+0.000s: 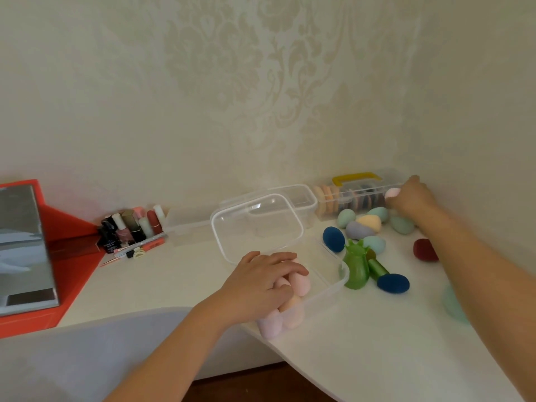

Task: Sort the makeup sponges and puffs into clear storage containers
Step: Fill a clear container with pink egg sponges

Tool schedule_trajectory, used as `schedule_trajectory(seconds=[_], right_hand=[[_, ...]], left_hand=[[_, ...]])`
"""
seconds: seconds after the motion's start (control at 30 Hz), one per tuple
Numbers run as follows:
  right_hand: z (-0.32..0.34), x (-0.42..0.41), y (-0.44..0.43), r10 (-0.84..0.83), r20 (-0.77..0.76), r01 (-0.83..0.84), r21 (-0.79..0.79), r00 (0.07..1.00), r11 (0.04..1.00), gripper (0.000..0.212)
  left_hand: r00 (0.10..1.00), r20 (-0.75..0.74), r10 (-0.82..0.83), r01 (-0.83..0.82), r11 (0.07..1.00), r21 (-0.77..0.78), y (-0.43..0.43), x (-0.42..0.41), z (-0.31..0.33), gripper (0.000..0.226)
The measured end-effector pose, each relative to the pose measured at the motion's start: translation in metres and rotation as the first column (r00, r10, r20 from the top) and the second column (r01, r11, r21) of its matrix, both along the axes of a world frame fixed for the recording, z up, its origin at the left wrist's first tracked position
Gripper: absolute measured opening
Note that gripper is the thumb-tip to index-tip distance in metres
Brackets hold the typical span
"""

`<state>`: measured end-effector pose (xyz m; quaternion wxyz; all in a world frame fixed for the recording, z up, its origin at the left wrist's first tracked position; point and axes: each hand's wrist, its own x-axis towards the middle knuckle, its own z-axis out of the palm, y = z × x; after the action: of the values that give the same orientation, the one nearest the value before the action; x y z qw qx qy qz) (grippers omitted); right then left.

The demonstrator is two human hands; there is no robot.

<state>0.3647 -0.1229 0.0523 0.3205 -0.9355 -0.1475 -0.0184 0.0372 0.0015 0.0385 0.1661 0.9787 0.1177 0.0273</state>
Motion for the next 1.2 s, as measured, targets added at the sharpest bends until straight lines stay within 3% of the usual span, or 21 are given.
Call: schedule_trajectory(seconds=[0.1,0.2,0.33,0.5,0.7,0.93,1.13,1.2], right_hand=[[0.023,-0.020,-0.005,0.021,0.039,-0.024,0.068,0.999,0.997,0.076],[0.051,-0.050,-0.015,0.144,0.119,-0.161,0.146,0.982,0.976,0.061],[0.080,-0.111,-0.022,0.468,0.174,-0.483,0.056,0.867,0.874,0.041],[0.070,-0.171,-0.021,0.727,-0.001,-0.720,-0.139,0.687,0.680,0.033],[0.041,-0.193,-0.015,0.762,-0.078,-0.764,-0.139,0.643,0.631,0.044],[0.035,-0.197,-0.013,0.779,-0.270,-0.817,-0.055,0.566,0.575,0.022],[0.038,-0.198,0.004,0.762,-0.288,-0.812,-0.287,0.579,0.508,0.023],[0.034,-0.201,0.013,0.753,-0.286,-0.791,-0.383,0.593,0.477,0.024]], left_hand=[[1.000,-0.001,0.001,-0.001,1.000,-0.003,0.001,0.000,-0.001,0.044],[1.000,0.000,0.001,-0.001,1.000,-0.003,0.002,0.000,-0.003,0.045],[1.000,-0.001,0.003,-0.003,1.000,0.000,0.001,0.000,-0.002,0.045],[1.000,-0.008,0.006,-0.006,1.000,-0.007,-0.002,-0.001,0.001,0.045],[0.999,-0.042,0.001,0.000,1.000,0.028,-0.005,-0.002,0.005,0.041],[0.999,-0.049,0.011,-0.008,0.998,0.063,-0.004,-0.001,0.003,0.040],[0.999,-0.046,0.009,-0.007,0.999,0.039,-0.005,-0.001,0.004,0.053],[0.999,-0.033,0.009,-0.008,1.000,0.025,-0.006,-0.002,0.003,0.044]])
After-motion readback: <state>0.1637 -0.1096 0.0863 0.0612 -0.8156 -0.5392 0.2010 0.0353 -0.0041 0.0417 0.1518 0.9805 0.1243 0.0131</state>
